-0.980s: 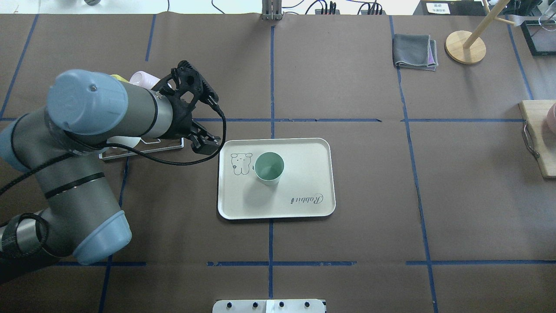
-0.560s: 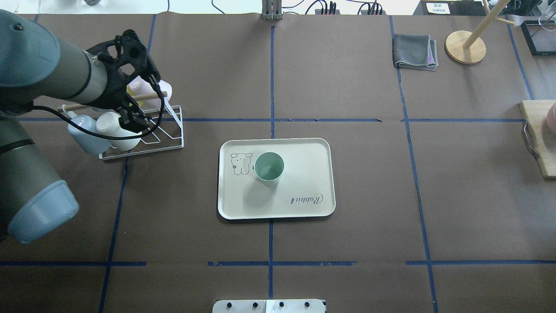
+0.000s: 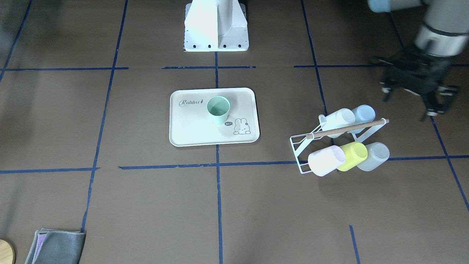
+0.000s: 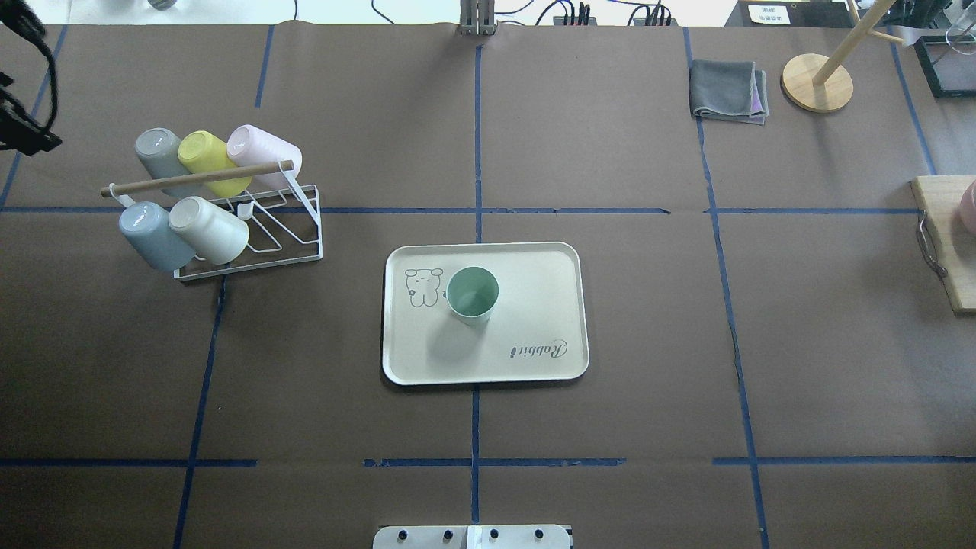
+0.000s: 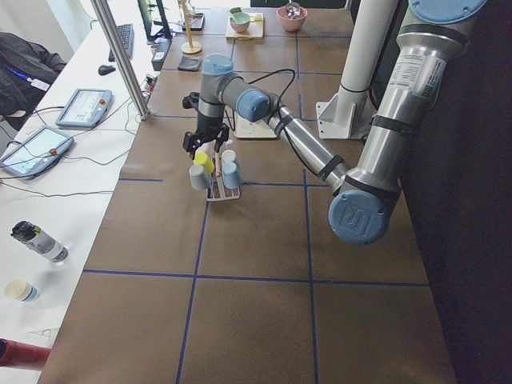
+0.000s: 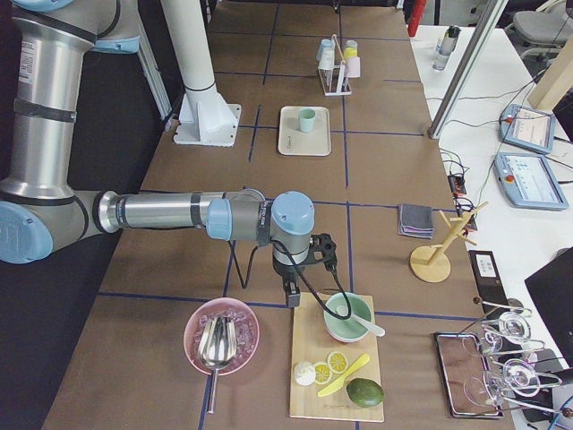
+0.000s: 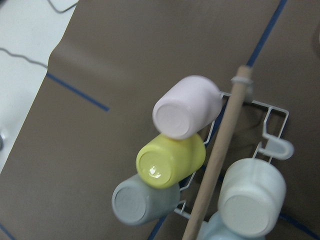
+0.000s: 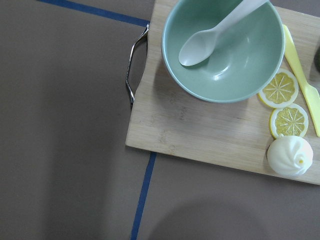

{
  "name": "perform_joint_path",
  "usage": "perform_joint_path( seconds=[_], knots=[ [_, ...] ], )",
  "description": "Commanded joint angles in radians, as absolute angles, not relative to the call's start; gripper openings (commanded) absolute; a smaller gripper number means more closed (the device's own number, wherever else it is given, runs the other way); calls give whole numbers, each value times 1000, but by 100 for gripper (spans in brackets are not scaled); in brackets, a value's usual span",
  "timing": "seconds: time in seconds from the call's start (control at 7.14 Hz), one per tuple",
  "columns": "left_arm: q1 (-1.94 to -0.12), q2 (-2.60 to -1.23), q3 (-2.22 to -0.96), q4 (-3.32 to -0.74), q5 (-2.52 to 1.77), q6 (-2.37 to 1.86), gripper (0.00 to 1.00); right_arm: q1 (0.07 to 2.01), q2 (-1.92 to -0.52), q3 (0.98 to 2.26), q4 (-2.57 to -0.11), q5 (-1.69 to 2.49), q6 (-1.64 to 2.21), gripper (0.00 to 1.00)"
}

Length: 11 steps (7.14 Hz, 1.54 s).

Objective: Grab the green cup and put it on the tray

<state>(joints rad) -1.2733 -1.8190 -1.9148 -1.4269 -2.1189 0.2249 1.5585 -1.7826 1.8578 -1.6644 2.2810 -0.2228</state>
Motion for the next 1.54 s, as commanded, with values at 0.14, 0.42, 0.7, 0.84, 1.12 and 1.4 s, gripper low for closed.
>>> perform_joint_path(
  seconds=[0.14,0.42,0.7,0.84,1.12,1.4],
  knots=[
    [-1518,-1682,-1738,-1428,-2207,222,100,1559,-1782,1858,-1664,2281,-224,100],
    [-1566,-1539,-1715,-1451,-2209,236,100,1559,-1782,1856,-1664,2281,-224,100],
    [-1569,-1496,-1665,-1447,-2217,221,100,1559,-1782,1856,-1664,2281,-222,100],
    [-1571,-1487,-1667,-1454,-2241,198,100,1559,-1782,1856,-1664,2281,-222,100],
    [-1569,-1492,-1660,-1454,-2289,189,100,1559,-1782,1858,-1663,2280,-222,100],
    [-1569,-1489,-1667,-1450,-2286,190,100,1559,-1781,1862,-1663,2279,-221,100]
  ],
)
